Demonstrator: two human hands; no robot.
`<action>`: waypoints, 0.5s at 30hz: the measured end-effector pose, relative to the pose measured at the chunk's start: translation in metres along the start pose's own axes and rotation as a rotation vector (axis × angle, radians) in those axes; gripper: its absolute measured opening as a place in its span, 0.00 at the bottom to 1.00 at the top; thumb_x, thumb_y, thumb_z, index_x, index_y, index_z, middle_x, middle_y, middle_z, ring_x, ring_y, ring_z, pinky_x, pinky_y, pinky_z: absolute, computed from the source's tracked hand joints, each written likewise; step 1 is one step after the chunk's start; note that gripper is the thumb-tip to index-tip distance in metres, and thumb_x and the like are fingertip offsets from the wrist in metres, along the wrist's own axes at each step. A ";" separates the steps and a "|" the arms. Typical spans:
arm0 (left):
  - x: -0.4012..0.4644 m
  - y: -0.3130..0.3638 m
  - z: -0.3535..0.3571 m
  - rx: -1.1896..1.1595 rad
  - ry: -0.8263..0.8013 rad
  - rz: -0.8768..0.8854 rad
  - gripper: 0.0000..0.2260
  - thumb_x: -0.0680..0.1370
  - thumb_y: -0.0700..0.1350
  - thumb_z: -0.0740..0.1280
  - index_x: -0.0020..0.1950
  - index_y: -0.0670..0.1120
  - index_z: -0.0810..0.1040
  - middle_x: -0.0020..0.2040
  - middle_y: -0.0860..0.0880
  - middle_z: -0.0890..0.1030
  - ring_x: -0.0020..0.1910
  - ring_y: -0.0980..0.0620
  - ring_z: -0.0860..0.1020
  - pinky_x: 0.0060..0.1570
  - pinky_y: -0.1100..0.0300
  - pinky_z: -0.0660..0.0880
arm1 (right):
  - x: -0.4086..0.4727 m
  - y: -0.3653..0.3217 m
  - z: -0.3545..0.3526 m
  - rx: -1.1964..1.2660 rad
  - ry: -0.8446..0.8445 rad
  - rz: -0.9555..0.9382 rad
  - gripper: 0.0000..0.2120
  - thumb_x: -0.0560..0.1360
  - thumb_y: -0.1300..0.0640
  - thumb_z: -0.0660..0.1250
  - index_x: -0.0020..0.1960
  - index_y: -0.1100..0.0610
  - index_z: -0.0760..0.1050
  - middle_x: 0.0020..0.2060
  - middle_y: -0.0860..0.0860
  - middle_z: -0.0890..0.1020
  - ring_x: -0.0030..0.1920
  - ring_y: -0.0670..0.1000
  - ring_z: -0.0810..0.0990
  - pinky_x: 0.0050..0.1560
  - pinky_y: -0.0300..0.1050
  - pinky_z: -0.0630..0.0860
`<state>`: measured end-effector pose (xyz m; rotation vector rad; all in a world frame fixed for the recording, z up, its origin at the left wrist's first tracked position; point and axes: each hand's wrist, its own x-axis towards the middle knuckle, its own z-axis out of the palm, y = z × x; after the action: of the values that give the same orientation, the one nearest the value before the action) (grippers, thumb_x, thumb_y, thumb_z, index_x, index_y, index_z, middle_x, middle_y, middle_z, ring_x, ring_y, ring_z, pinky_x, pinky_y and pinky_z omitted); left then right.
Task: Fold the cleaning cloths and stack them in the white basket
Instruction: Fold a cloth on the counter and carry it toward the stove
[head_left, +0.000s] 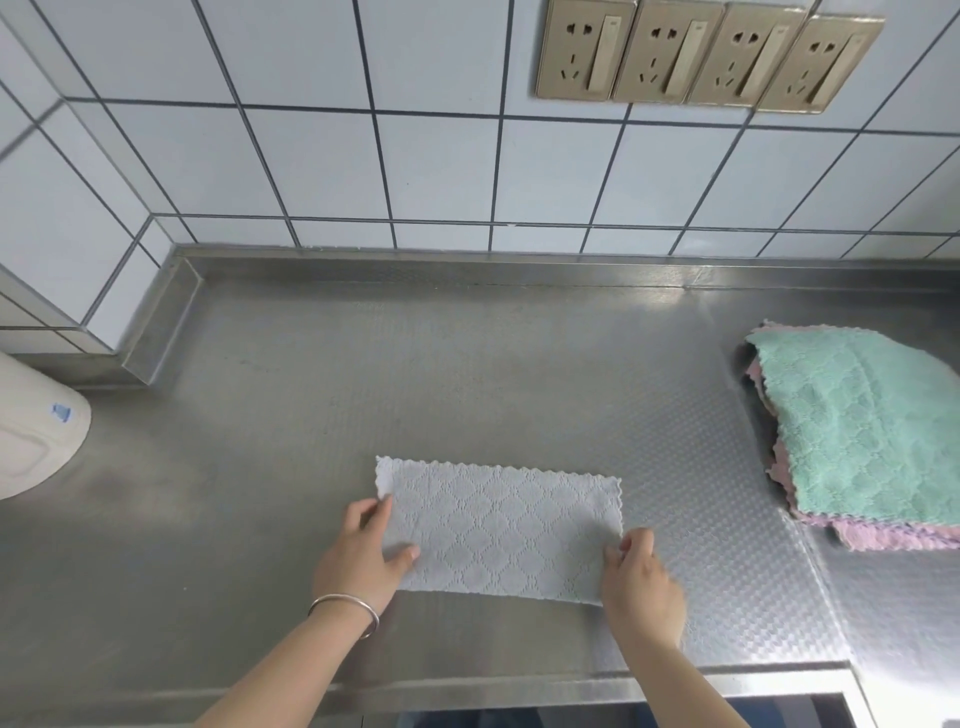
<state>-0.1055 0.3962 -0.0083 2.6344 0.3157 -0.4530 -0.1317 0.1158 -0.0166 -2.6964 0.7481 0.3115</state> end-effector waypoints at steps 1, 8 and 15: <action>-0.002 0.000 0.000 0.039 -0.007 0.014 0.31 0.74 0.59 0.64 0.74 0.55 0.57 0.70 0.57 0.59 0.56 0.54 0.76 0.48 0.61 0.72 | -0.001 0.001 0.001 -0.005 0.006 -0.008 0.06 0.81 0.52 0.51 0.48 0.53 0.60 0.41 0.49 0.78 0.37 0.54 0.76 0.34 0.45 0.68; -0.005 -0.003 0.006 0.009 0.042 0.033 0.32 0.73 0.58 0.66 0.74 0.52 0.57 0.72 0.56 0.56 0.61 0.53 0.73 0.49 0.60 0.73 | -0.002 0.003 0.004 0.086 0.016 -0.008 0.05 0.81 0.58 0.50 0.47 0.56 0.63 0.39 0.50 0.76 0.36 0.54 0.75 0.35 0.46 0.68; -0.003 -0.005 0.010 0.063 0.035 0.044 0.32 0.74 0.59 0.64 0.74 0.52 0.56 0.72 0.57 0.55 0.55 0.52 0.77 0.45 0.59 0.74 | -0.007 0.004 0.001 0.104 0.004 -0.008 0.07 0.78 0.65 0.49 0.46 0.57 0.63 0.41 0.51 0.74 0.35 0.51 0.72 0.36 0.44 0.69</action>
<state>-0.1125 0.3952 -0.0176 2.7076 0.2571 -0.4093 -0.1395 0.1162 -0.0167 -2.6023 0.7335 0.2576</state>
